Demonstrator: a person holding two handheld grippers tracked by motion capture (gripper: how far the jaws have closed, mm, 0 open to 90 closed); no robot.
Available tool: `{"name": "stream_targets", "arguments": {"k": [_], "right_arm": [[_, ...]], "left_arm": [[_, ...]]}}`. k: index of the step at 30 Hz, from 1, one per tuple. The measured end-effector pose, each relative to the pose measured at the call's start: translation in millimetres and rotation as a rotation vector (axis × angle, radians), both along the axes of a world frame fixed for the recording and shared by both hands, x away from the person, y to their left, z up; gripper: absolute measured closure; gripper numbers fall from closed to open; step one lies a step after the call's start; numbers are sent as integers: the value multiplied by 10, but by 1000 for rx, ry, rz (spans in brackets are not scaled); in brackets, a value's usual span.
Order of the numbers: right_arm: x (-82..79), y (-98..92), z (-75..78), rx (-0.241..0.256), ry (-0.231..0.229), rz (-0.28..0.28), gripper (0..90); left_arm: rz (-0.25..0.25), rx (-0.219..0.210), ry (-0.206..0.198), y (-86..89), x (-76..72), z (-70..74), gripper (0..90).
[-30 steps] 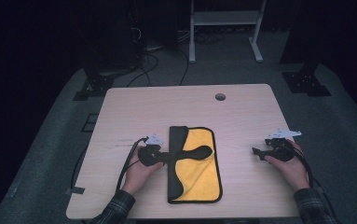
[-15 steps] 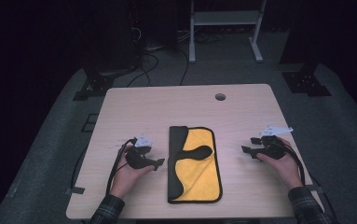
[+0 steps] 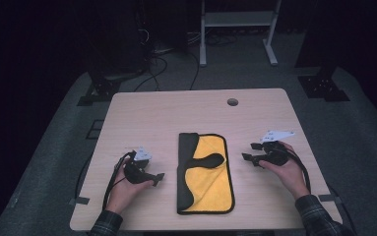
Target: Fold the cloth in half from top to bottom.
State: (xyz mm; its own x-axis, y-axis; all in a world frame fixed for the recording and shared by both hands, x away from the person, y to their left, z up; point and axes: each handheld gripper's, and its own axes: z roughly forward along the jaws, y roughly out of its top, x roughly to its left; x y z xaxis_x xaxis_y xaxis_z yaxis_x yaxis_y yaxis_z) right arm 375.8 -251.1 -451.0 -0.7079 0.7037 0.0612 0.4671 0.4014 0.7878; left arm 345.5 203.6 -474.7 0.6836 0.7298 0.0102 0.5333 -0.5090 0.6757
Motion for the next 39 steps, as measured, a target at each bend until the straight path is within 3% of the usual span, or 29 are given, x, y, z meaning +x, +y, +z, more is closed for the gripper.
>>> {"name": "stream_targets", "arguments": {"k": [7,14,16,22,39], "right_arm": [[17,189,44,-3,-11,54,389],[38,372,85,19,-11,98,397],[55,428,90,1,-13,119,396],[102,609,132,19,-21,150,401],[218,1107,167,3,-30,242,399]], "left_arm": [[-12,-34,-46,31,-7,-86,11],[-15,-32,-43,24,-4,-87,0],[-15,-32,-43,24,-4,-87,0],[-18,-33,-40,21,-3,-88,0],[-20,-36,-41,20,0,-89,0]]}}
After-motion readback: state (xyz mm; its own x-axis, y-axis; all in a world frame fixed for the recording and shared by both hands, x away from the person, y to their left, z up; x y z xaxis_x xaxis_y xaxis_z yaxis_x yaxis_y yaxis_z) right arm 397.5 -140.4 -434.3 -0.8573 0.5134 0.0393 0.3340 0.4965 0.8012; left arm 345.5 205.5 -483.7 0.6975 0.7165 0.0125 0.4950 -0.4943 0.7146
